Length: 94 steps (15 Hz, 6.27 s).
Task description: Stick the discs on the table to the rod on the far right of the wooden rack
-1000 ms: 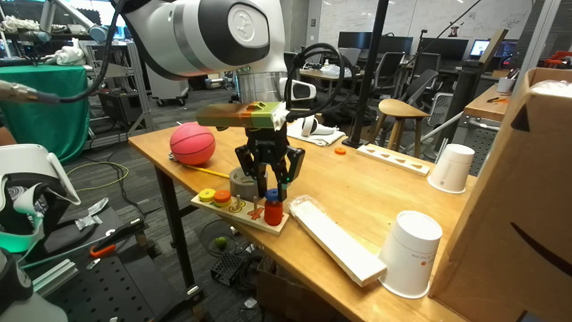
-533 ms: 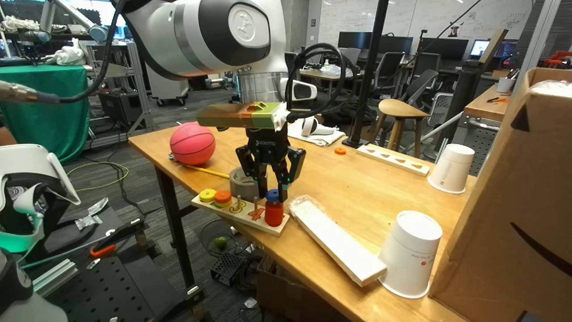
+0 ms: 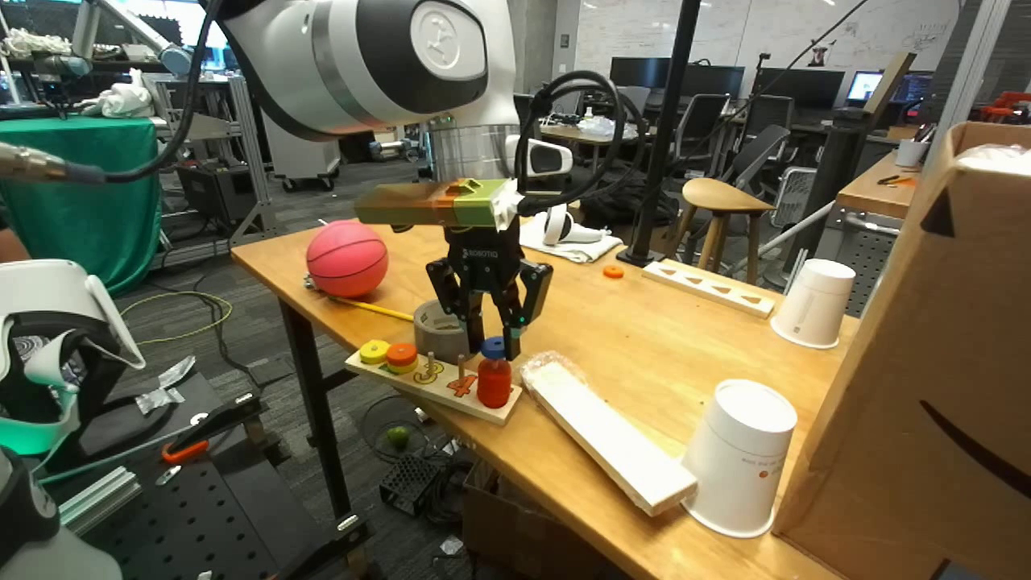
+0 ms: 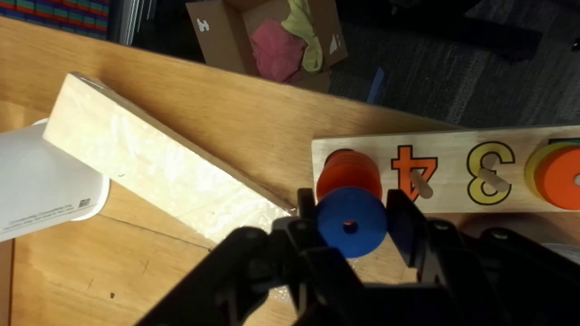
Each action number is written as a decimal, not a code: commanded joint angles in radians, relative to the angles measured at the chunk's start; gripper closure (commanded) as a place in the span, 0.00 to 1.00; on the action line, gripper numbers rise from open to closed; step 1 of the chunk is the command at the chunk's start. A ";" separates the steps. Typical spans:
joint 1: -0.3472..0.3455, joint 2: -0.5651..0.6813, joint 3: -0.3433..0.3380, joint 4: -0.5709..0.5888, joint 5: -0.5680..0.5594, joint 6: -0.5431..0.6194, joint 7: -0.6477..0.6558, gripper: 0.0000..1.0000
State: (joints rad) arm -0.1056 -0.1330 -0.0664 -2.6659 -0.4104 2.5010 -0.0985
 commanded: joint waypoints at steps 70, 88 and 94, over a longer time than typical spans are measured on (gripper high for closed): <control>0.133 0.310 0.110 0.403 0.015 0.146 -0.099 0.00; 0.086 1.007 0.101 1.366 0.176 -0.119 -0.291 0.00; 0.064 1.103 0.093 1.539 0.215 -0.279 -0.252 0.00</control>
State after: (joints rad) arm -0.0336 0.9007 0.0208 -1.2573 -0.2433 2.2967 -0.3576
